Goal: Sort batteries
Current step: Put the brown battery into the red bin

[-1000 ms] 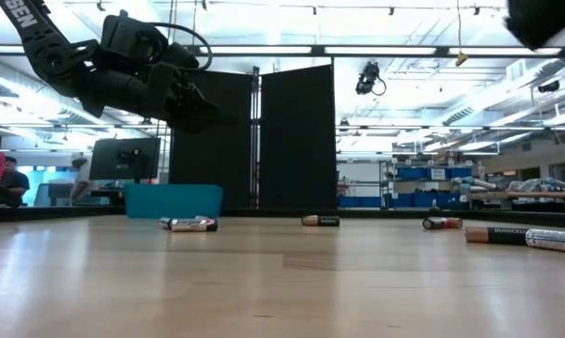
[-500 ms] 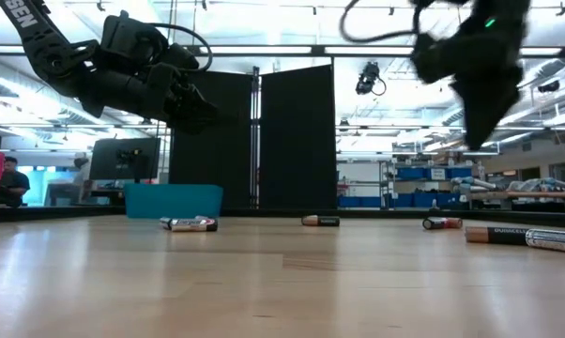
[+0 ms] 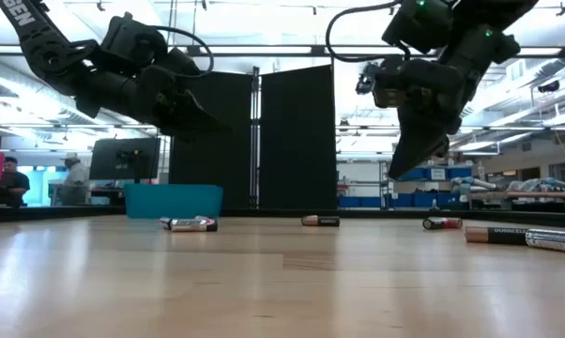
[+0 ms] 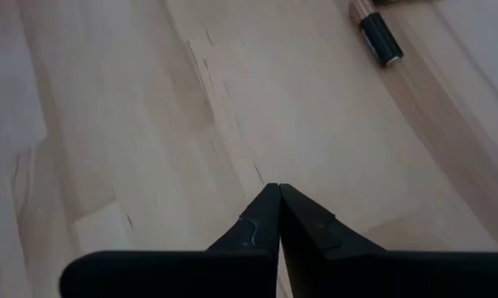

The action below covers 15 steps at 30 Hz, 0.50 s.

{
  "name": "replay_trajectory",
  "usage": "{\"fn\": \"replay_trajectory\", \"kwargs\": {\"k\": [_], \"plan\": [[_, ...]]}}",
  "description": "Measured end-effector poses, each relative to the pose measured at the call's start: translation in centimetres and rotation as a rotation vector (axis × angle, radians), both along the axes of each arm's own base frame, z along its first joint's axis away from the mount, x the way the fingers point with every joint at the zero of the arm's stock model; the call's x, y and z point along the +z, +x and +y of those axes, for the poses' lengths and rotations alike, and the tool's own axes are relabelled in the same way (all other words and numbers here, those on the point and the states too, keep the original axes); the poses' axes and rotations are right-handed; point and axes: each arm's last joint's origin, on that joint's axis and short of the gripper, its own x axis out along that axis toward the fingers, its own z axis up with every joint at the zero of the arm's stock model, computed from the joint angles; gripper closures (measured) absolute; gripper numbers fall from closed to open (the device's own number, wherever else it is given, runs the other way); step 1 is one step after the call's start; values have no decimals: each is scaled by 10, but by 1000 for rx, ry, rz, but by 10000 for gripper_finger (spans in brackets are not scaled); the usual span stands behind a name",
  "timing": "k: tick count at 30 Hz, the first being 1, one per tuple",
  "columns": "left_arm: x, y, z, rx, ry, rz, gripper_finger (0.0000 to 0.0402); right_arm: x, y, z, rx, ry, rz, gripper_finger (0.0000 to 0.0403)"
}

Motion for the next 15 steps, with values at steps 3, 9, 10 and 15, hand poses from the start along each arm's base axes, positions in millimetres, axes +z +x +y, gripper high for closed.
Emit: {"fn": "replay_trajectory", "kwargs": {"k": [3,9,10,15], "plan": [[-4,2,-8,-39,-7,76,399,-1,0,3,1,-8,-2,389],[-2,9,-18,-99,-5,349,399,2,5,7,12,-22,-57,368],[1,10,-18,-98,10,389,399,3,5,7,11,-27,-62,364],[22,18,-16,-122,79,502,399,3,6,7,-6,-57,-71,353]]}}
